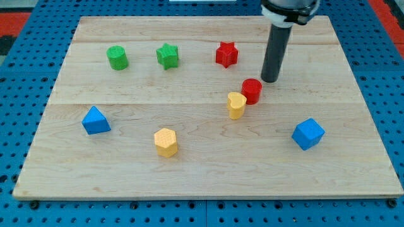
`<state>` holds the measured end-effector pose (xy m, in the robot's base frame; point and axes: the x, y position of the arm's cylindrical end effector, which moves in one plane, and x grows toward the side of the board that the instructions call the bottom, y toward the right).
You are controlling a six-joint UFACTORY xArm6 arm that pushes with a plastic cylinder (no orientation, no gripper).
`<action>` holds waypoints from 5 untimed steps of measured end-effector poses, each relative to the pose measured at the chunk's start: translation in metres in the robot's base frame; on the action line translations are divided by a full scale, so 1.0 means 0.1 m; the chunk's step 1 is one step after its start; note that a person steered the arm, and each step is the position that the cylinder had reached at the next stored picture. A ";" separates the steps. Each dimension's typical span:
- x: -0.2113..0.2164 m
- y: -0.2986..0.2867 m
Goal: Push the red circle into the heart
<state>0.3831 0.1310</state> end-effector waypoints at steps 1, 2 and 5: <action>0.06 -0.32; 0.15 -0.53; 0.99 1.35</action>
<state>0.4823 0.2661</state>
